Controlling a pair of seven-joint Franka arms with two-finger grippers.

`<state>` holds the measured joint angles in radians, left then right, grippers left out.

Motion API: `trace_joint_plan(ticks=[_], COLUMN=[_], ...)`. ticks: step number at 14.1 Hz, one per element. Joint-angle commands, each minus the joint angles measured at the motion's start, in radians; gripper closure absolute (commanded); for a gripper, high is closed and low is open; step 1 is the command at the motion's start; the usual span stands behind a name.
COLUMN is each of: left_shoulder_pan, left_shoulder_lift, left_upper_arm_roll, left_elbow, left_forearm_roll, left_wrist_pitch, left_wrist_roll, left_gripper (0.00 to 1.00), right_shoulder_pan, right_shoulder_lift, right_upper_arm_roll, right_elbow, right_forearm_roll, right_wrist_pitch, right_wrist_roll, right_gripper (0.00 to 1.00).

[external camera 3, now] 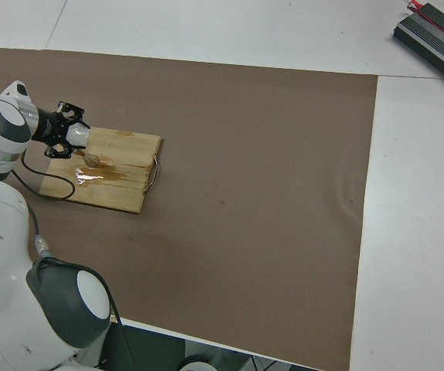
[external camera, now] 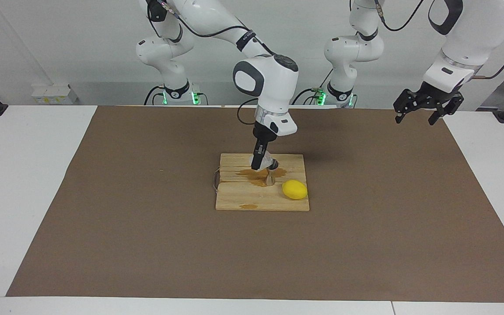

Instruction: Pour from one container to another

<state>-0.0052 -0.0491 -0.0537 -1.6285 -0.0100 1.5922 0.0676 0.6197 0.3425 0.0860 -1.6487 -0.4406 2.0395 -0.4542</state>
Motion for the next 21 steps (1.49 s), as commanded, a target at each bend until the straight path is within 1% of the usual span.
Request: trace_joint_plan(ticks=[1,14,21], left_shoulder_pan=[-0.009,-0.010,-0.009], left_shoulder_lift=[-0.006,-0.006,-0.006], left_upper_arm_roll=[0.005,0.005,0.003], left_elbow=[-0.016,-0.016,-0.016], left_forearm_roll=[0.008,0.008,0.008], left_wrist_pitch=[0.017,0.015,0.017], left_wrist_roll=[-0.005,-0.005,-0.006], left_gripper=[0.00,0.00,0.00], right_shoulder_pan=[0.002,0.015,0.029], right_shoulder_lift=[0.009,0.010,0.010], right_upper_arm_roll=[0.001,0.001,0.001], right_elbow=[0.012,0.003,-0.003], right_forearm_roll=[-0.040,-0.067,-0.104], right_wrist_pitch=[-0.012,-0.010,-0.016], right_wrist_roll=[0.026,0.040,0.063], right_gripper=[0.47,0.47,0.47])
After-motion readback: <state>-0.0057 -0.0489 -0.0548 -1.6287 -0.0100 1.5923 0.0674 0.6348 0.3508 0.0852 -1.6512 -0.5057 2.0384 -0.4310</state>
